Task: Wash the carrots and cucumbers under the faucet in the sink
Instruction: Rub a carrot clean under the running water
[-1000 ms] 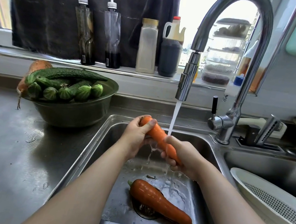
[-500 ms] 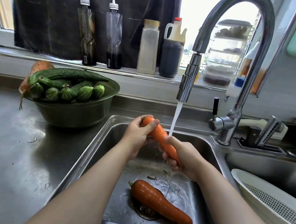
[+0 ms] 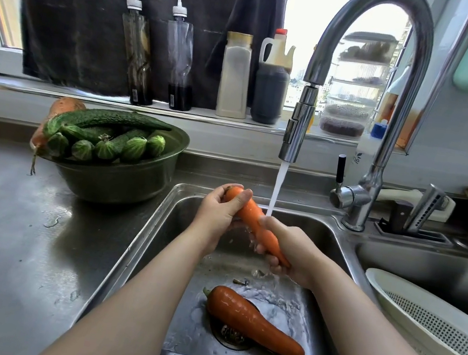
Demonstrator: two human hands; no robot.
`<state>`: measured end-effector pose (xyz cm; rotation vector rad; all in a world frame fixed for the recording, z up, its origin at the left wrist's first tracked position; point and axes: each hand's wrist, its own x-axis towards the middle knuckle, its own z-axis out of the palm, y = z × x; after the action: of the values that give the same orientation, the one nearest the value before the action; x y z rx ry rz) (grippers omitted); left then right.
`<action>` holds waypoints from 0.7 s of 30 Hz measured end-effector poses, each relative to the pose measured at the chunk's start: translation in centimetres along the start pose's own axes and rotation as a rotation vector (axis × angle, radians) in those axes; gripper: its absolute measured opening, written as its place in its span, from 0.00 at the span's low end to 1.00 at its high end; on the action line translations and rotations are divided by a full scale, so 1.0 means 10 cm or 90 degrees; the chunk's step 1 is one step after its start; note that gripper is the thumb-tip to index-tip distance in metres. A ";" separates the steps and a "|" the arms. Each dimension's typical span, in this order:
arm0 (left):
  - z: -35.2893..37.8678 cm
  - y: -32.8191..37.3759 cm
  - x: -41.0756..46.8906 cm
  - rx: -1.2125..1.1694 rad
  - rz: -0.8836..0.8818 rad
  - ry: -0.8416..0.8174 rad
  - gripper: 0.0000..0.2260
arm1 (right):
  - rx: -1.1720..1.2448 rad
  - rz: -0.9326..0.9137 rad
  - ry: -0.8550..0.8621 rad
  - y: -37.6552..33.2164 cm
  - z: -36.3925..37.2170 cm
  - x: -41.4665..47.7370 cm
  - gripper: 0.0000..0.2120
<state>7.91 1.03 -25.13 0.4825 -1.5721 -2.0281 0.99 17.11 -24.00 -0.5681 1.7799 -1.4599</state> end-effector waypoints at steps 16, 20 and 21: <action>0.13 0.03 -0.05 0.228 0.083 0.179 0.21 | -0.004 -0.025 0.002 -0.01 0.04 -0.02 0.17; 0.12 0.03 -0.06 0.244 0.068 0.178 0.20 | 0.029 -0.011 -0.026 0.00 0.02 -0.01 0.17; 0.12 0.04 -0.06 0.245 0.063 0.175 0.20 | 0.040 -0.008 -0.034 0.00 0.01 0.00 0.17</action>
<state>7.78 2.28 -24.48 0.7743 -1.7723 -1.5129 1.05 17.05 -24.00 -0.5815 1.6863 -1.4905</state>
